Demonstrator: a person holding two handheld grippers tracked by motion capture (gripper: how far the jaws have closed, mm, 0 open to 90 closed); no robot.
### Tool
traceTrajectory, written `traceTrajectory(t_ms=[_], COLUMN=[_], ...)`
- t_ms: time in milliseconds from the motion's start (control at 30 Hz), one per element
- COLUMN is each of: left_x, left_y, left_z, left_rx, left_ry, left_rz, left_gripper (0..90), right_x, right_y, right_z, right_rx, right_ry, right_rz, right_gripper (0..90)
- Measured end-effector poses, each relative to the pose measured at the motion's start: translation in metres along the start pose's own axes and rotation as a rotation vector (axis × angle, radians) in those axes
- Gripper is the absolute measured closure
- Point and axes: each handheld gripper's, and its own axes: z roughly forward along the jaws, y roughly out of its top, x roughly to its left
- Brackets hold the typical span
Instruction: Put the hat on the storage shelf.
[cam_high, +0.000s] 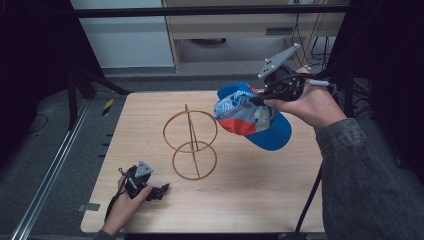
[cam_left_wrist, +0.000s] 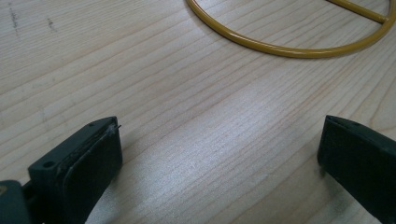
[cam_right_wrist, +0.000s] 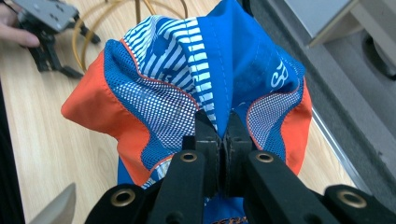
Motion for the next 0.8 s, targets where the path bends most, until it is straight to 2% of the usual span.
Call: traceTrajectory(t_ms=[500, 800], left_x=[-0.002, -0.002], left_y=[0.0, 0.0], left_z=[0.0, 0.0], left_rx=[0.0, 0.0], left_ry=[-0.005, -0.005], left_rz=[0.005, 0.007], left_gripper=[0.0, 0.0], right_x=[0.015, 0.025], right_y=[0.044, 0.071], right_z=[0.008, 0.019], right_rx=[-0.062, -0.086], right_ry=[0.026, 0.042], right_rz=[-0.063, -0.092], right_gripper=[87.8, 87.8])
